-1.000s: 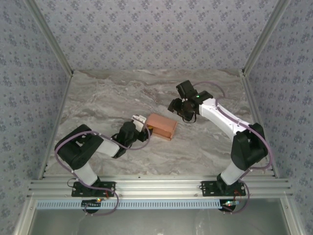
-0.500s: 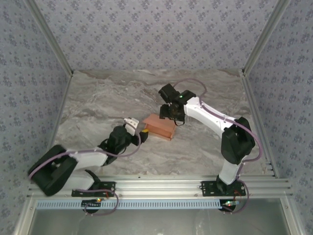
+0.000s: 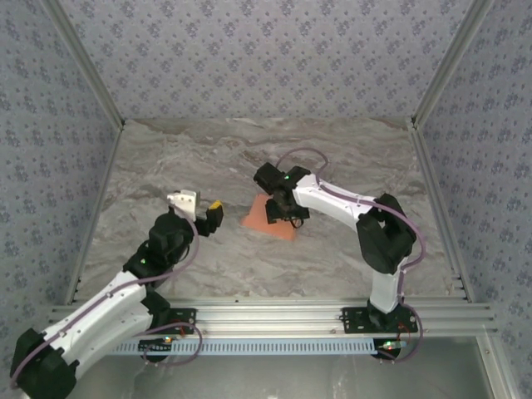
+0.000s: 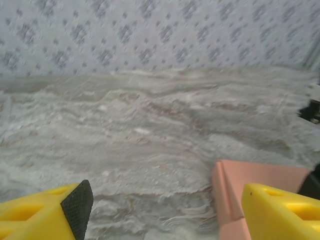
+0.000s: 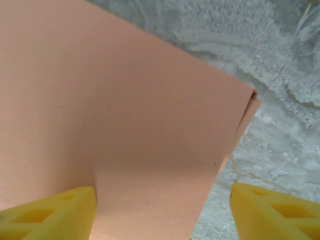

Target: Fold the paper box

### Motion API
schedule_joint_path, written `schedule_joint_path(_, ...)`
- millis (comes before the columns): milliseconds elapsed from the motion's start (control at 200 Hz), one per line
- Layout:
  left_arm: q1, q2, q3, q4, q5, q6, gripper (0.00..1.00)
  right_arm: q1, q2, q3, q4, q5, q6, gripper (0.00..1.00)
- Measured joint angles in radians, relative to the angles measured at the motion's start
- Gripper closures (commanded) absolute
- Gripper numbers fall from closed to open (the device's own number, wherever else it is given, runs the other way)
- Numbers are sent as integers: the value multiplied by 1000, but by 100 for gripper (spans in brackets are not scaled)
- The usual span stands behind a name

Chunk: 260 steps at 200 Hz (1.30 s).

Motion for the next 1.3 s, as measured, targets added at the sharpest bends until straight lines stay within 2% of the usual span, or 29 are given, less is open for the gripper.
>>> schedule_joint_path(140,55,137,34,-15,71,-26,19,-20,9,-60,31,-26,-6,27)
schedule_joint_path(360,58,373,34,56,237,-72,20,-32,-39,-111,83,-58,-26,28)
schedule_joint_path(570,58,527,76,91,378,-97,21,-65,-249,-244,162,-72,-33,28)
schedule_joint_path(720,58,621,165,94,450,-108,21,-164,-362,-385,283,-184,-32,29)
schedule_joint_path(974,58,861,415,36,573,-144,30,-304,-409,-618,460,-396,-17,29)
schedule_joint_path(1049,59,885,433,22,581,-154,33,-351,-439,-660,506,-461,-2,29)
schedule_joint_path(1154,62,912,438,-4,596,-160,47,-415,-470,-699,565,-538,13,29)
schedule_joint_path(1299,67,950,439,-26,626,-155,54,-470,-473,-721,625,-614,26,29)
